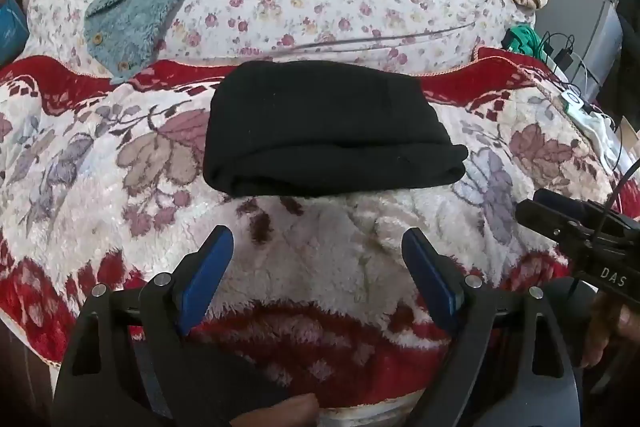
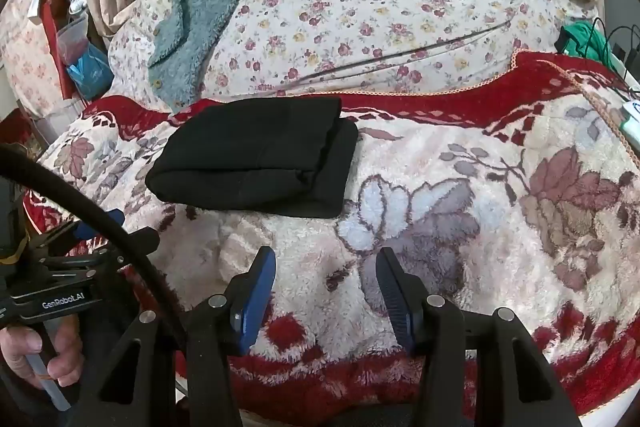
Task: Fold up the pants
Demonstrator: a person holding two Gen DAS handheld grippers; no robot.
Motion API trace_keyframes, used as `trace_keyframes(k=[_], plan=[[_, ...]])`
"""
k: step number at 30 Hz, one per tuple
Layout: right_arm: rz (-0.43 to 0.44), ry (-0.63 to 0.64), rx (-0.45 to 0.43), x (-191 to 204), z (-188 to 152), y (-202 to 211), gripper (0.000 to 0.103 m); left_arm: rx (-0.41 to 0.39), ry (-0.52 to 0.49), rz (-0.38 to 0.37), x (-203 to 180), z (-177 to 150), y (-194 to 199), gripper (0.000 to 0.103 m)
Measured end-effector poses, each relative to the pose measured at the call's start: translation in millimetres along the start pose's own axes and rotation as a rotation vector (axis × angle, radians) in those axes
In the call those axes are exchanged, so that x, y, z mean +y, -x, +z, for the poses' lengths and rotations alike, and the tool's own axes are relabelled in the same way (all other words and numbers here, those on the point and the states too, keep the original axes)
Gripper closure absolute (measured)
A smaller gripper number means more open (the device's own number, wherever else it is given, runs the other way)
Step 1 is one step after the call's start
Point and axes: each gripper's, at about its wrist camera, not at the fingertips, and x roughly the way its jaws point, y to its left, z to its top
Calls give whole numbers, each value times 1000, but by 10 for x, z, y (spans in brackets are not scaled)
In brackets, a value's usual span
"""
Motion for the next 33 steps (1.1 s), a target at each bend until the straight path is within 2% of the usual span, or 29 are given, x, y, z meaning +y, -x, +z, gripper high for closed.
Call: trace_keyframes(k=[33], plan=[[5,-4,-4,-6,-5,-6,53,30,17,-17,0,-17,-66,16]])
